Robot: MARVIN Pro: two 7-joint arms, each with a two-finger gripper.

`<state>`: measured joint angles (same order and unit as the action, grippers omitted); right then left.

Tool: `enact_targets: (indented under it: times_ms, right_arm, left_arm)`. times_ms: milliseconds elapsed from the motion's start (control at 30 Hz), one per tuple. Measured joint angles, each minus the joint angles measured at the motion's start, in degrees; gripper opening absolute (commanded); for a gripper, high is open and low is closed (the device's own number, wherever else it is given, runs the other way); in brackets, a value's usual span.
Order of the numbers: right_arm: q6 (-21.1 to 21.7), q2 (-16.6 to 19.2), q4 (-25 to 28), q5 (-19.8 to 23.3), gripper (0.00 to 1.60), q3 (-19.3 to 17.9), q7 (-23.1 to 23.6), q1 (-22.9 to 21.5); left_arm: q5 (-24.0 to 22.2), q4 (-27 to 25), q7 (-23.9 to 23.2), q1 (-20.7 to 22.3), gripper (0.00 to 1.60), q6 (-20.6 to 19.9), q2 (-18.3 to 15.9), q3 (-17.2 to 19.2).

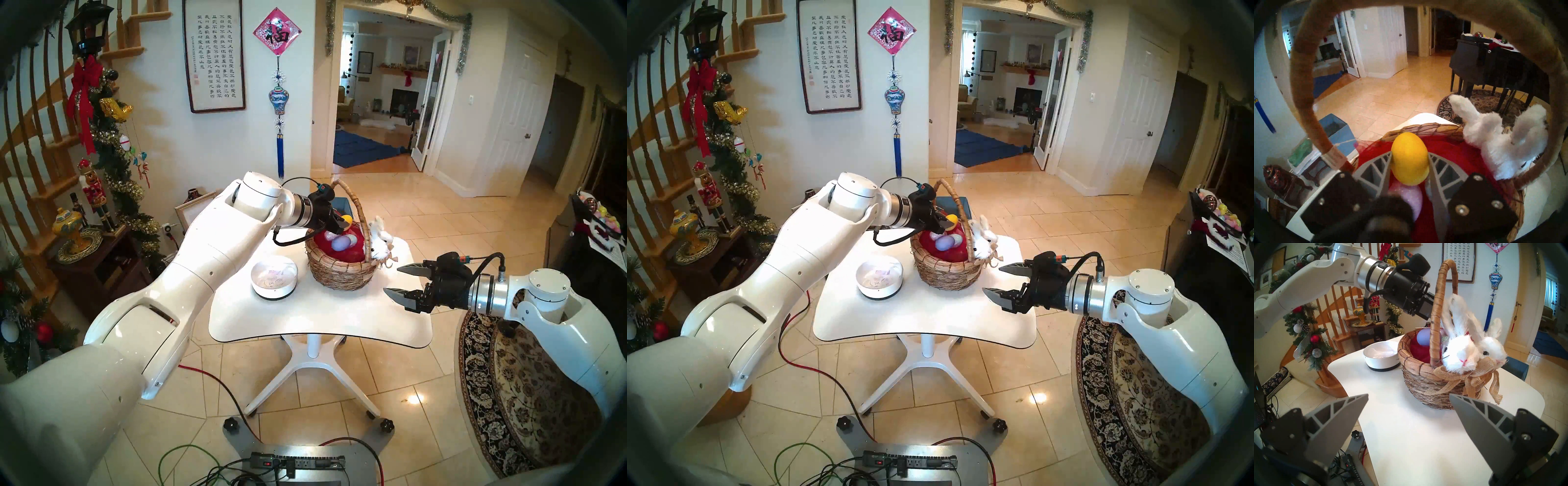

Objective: Put easter egg into basket

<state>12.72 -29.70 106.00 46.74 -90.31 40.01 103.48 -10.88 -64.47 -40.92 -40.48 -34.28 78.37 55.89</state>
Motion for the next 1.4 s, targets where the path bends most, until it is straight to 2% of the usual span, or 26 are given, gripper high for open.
enact_targets:
  times_ms: [233,267,433,467,500,633,767,1033,1400]
  right_arm:
    - [0.00,0.00,0.00,0.00,1.60,-0.01,0.00,0.01]
    - [0.00,0.00,0.00,0.00,1.60,-0.01,0.00,0.01]
    - [0.00,0.00,0.00,0.00,1.60,-0.02,0.00,0.01]
    - [0.00,0.00,0.00,0.00,1.60,-0.02,0.00,0.01]
    - [0.00,0.00,0.00,0.00,1.60,-0.02,0.00,0.01]
    - [0.00,0.00,0.01,0.00,1.60,-0.02,0.00,0.01]
    - [0.00,0.00,0.01,0.00,1.60,-0.02,0.00,0.01]
    - [0.00,0.00,0.01,0.00,1.60,-0.02,0.00,0.01]
    - [0.00,0.01,0.01,0.01,1.60,-0.02,0.00,0.00]
  left_arm:
    - [0.14,1.05,-1.05,0.52,0.75,1.00,0.01,-0.99]
    - [0.15,1.10,-1.08,0.54,0.97,1.05,0.01,-1.01]
    - [0.36,1.36,-1.25,0.76,1.07,1.59,-0.01,-0.98]
    - [0.40,1.36,-1.26,0.78,1.24,1.65,-0.02,-0.94]
    - [0.48,1.36,-1.29,0.84,1.32,1.80,-0.05,-0.87]
    - [0.55,1.32,-1.35,0.86,1.39,1.91,-0.12,-0.73]
    - [0.55,0.86,-1.57,0.85,1.36,1.93,-0.59,-0.41]
    - [0.10,-1.23,-1.85,0.37,1.41,1.47,-2.03,0.71]
    - [-3.06,-9.05,-4.33,-3.01,1.47,-2.20,-5.87,4.64]
